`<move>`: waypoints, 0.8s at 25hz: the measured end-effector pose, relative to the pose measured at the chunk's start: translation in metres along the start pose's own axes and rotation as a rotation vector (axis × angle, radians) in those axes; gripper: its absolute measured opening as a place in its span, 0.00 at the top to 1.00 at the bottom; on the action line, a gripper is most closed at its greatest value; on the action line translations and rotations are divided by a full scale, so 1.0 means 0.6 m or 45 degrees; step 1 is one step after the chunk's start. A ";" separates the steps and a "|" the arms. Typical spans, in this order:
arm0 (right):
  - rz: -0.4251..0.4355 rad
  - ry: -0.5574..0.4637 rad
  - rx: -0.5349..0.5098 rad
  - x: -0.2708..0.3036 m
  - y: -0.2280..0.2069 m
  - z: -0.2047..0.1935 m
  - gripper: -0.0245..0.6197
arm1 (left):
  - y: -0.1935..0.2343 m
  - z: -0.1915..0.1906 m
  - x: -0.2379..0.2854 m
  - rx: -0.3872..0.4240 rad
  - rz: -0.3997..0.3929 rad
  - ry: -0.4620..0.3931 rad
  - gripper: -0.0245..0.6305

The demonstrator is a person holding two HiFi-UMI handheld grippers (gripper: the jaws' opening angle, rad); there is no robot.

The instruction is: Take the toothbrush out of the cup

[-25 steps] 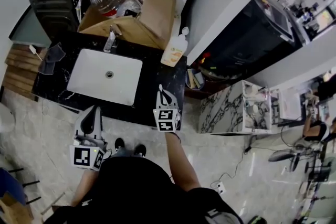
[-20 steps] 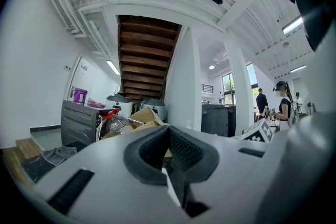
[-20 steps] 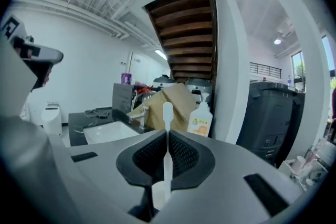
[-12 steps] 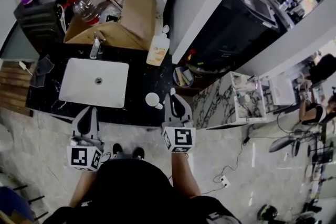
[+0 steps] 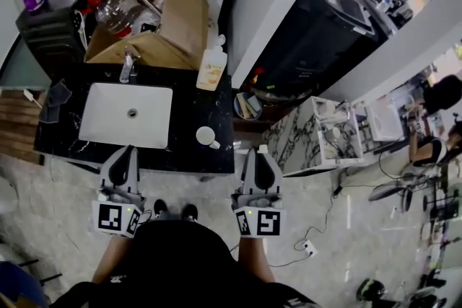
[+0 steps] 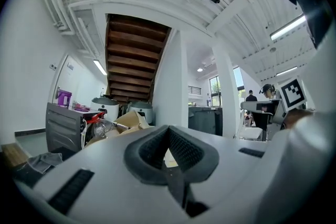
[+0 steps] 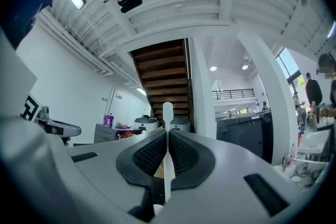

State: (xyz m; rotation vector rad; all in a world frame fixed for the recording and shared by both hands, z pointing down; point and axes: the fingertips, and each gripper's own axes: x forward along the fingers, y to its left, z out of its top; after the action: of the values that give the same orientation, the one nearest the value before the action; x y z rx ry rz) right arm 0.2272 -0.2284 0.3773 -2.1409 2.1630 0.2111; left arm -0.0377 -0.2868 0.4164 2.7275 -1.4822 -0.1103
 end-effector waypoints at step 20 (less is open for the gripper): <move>-0.022 0.021 0.009 -0.015 -0.010 -0.022 0.91 | 0.006 0.015 -0.010 0.001 0.011 -0.037 0.96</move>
State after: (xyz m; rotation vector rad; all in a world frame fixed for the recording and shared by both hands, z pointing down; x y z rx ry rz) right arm 0.2339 -0.2215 0.3914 -2.1641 2.1500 0.1855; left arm -0.0447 -0.2834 0.4081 2.7315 -1.5011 -0.1503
